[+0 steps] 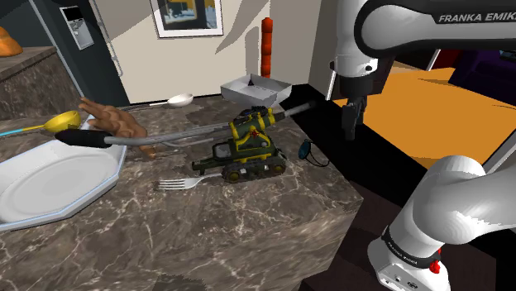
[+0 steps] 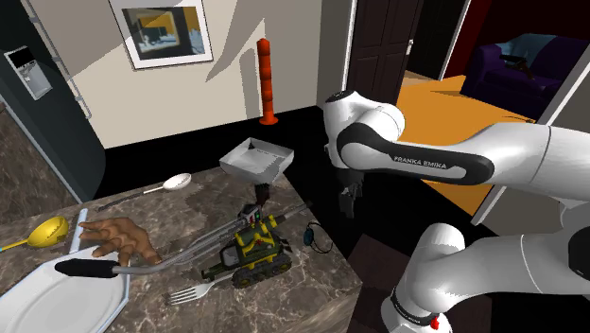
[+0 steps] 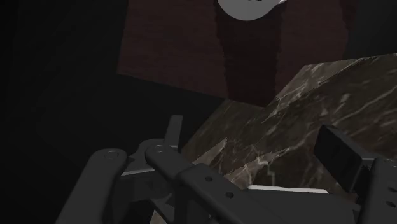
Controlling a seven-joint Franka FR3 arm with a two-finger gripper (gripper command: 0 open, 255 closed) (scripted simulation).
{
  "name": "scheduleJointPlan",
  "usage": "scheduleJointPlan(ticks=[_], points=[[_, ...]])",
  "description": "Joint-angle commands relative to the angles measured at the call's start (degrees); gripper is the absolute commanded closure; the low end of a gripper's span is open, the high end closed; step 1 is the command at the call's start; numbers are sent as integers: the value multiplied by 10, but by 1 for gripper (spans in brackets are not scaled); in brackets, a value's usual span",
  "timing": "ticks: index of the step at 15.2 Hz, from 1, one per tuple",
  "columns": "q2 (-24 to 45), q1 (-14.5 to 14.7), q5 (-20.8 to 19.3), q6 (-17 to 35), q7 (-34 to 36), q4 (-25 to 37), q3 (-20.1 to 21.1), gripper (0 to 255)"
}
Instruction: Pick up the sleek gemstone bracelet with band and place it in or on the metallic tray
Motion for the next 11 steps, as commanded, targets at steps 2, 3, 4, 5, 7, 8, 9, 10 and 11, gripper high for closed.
scheduleJointPlan(ticks=[2,3,4,5,7,8,9,10,11], points=[[-10,5,21,7,10,-5,3,0],[-20,10,42,14,21,-10,7,0],[-29,14,62,22,31,-15,11,0],[-38,19,83,30,41,-20,14,0],[-56,29,124,49,62,-29,23,0],[-65,34,144,59,72,-33,28,0],[-73,39,163,70,82,-36,32,0],[-81,44,183,81,92,-40,37,0],[-89,49,203,93,102,-43,43,0]])
